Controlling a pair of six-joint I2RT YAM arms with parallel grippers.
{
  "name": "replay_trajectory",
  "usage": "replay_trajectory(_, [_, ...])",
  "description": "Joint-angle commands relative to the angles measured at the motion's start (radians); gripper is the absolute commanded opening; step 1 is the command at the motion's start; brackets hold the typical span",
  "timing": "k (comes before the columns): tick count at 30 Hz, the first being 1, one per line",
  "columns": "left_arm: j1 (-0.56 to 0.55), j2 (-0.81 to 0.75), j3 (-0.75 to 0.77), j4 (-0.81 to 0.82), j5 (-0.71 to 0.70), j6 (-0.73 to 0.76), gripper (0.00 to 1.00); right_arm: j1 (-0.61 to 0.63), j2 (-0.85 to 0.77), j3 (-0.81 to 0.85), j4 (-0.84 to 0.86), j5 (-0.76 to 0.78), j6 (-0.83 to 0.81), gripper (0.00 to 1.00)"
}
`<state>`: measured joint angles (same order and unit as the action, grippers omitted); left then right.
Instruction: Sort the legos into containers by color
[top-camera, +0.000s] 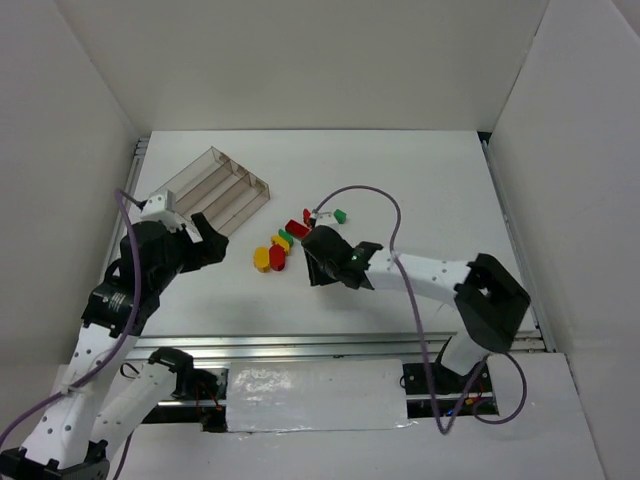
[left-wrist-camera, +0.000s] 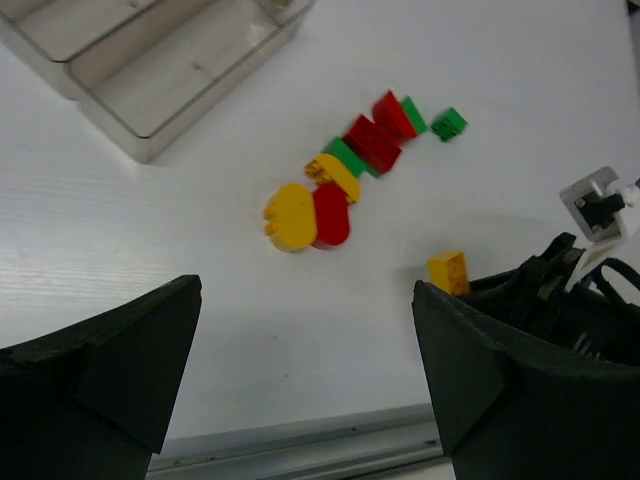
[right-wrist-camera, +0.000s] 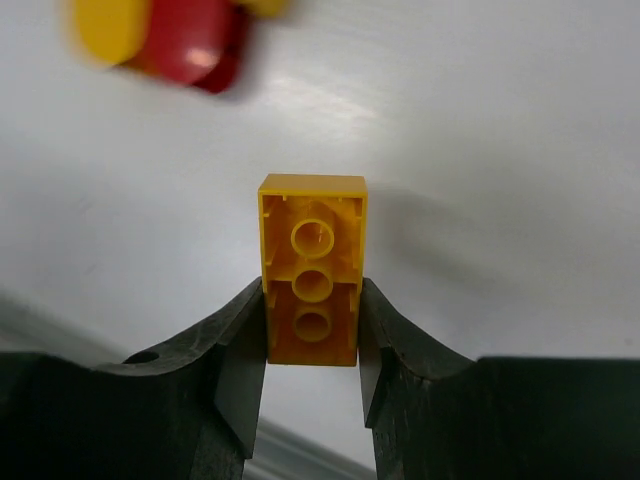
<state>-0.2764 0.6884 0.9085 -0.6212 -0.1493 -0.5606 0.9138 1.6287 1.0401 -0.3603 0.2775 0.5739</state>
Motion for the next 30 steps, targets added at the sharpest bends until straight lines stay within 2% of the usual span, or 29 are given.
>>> replay_trajectory(1, [0.000, 0.029, -0.019, 0.130, 0.288, -0.117, 1.00, 0.092, -0.168, -0.090, 0.220, -0.156, -0.241, 0.00])
replay_trajectory(3, [-0.003, 0.054, -0.049, 0.205, 0.391, -0.194, 1.00, 0.137, -0.246, -0.145, 0.280, -0.208, -0.298, 0.00])
replay_trajectory(4, [-0.003, 0.062, -0.063, 0.237, 0.495, -0.218, 0.99, 0.149, -0.286, -0.159, 0.294, -0.224, -0.310, 0.00])
replay_trajectory(5, [-0.001, 0.069, -0.078, 0.303, 0.543, -0.263, 0.99, 0.155, -0.303, -0.173, 0.325, -0.239, -0.321, 0.00])
replay_trajectory(8, [-0.010, 0.106, -0.126, 0.369, 0.670, -0.321, 0.99, 0.181, -0.378, -0.222, 0.374, -0.273, -0.350, 0.00])
replay_trajectory(12, [-0.041, 0.106, -0.197, 0.409, 0.711, -0.358, 1.00, 0.191, -0.443, -0.255, 0.431, -0.273, -0.355, 0.00])
replay_trajectory(17, [-0.104, 0.106, -0.250, 0.501, 0.737, -0.423, 0.98, 0.195, -0.408, -0.187, 0.394, -0.308, -0.371, 0.00])
replay_trajectory(20, [-0.147, 0.135, -0.244, 0.500, 0.714, -0.414, 0.96, 0.198, -0.395, -0.167, 0.393, -0.301, -0.375, 0.00])
replay_trajectory(23, [-0.179, 0.164, -0.237, 0.492, 0.703, -0.394, 0.86, 0.201, -0.411, -0.169, 0.402, -0.282, -0.367, 0.00])
replay_trajectory(24, [-0.185, 0.171, -0.235, 0.489, 0.699, -0.386, 0.77, 0.201, -0.424, -0.170, 0.409, -0.279, -0.364, 0.00])
replay_trajectory(26, [-0.187, 0.181, -0.227, 0.483, 0.695, -0.378, 0.66, 0.201, -0.444, -0.192, 0.425, -0.279, -0.358, 0.00])
replay_trajectory(27, [-0.188, 0.184, -0.224, 0.482, 0.694, -0.377, 0.49, 0.201, -0.460, -0.198, 0.432, -0.256, -0.356, 0.00])
replay_trajectory(28, [-0.191, 0.189, -0.221, 0.483, 0.692, -0.374, 0.42, 0.201, -0.464, -0.207, 0.443, -0.251, -0.355, 0.00])
replay_trajectory(30, [-0.195, 0.194, -0.218, 0.483, 0.695, -0.371, 0.36, 0.201, -0.471, -0.207, 0.437, -0.247, -0.355, 0.00])
